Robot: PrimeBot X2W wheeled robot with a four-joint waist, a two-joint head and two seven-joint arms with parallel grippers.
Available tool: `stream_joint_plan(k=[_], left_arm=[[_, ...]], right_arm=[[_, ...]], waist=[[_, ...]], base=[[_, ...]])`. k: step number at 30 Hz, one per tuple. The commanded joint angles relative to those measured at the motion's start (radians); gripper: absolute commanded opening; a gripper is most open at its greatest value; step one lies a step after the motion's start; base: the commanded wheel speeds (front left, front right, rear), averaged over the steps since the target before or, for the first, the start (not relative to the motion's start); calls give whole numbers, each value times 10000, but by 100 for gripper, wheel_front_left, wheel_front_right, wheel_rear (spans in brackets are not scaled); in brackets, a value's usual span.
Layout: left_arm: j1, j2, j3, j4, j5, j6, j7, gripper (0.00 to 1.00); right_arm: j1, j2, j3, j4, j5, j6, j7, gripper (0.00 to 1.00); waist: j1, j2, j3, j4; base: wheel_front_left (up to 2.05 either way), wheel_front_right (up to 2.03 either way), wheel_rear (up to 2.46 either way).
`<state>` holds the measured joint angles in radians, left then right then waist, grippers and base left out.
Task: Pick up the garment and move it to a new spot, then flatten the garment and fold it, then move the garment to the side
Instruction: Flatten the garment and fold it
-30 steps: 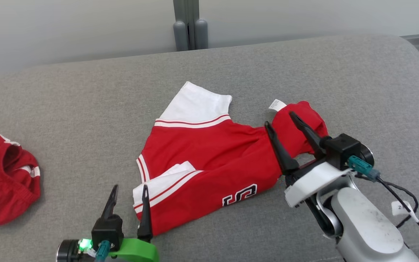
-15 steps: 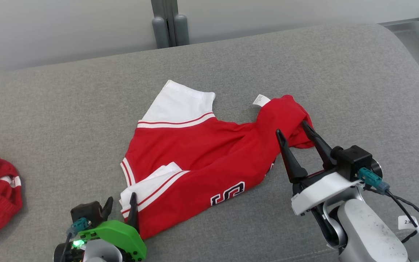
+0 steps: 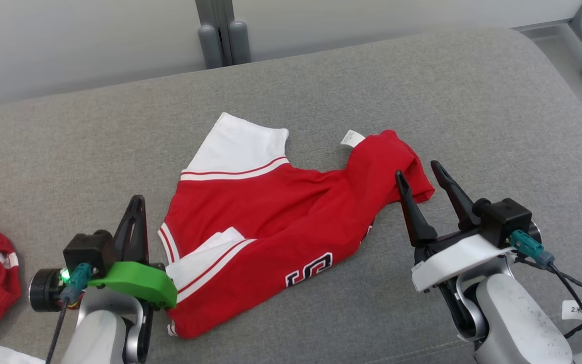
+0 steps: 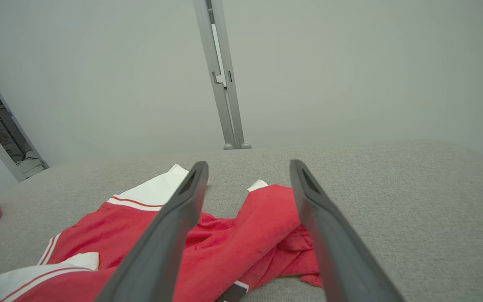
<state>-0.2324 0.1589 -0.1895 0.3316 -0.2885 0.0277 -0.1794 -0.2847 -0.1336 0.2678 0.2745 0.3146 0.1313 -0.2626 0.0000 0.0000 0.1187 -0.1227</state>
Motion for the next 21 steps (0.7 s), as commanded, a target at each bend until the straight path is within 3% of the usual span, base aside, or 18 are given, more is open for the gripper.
stream_joint_plan(k=[1,4,5,6,7,19,20,21], left_arm=[[-93,-50,82,-152,-145,37,-13,0],[347,-267,173,-208,-716,-30,719,0],[494,-326,149,-194,-851,-32,1004,12],[632,-397,119,-210,-1030,-20,1276,86],[736,-445,104,-215,-1153,20,1454,100],[1774,-848,-184,-86,-1948,371,2503,100],[1723,-851,-217,-71,-1952,298,2444,64],[1650,-831,-212,-95,-1902,256,2307,17]], right_arm=[[165,53,-45,-12,-12,-11,-33,100],[185,90,-70,-5,-12,-11,-33,100],[196,100,-72,-9,-15,-11,-33,100],[205,104,-70,-12,-17,-11,-33,100],[205,108,-75,-21,-16,-11,-33,100],[206,119,-81,19,-29,-11,-33,100],[196,127,-56,12,-29,-11,-33,100],[191,128,-38,10,-26,-11,-33,100]], waist=[[0,0,-13,-9],[0,0,-18,-25],[0,0,-8,-23],[0,0,8,-17],[0,0,22,-7],[0,0,129,89],[0,0,142,81],[0,0,148,71]], base=[[0,0,0],[0,0,0],[0,0,0],[0,0,0],[0,0,0],[0,0,0],[0,0,0],[0,0,0]])
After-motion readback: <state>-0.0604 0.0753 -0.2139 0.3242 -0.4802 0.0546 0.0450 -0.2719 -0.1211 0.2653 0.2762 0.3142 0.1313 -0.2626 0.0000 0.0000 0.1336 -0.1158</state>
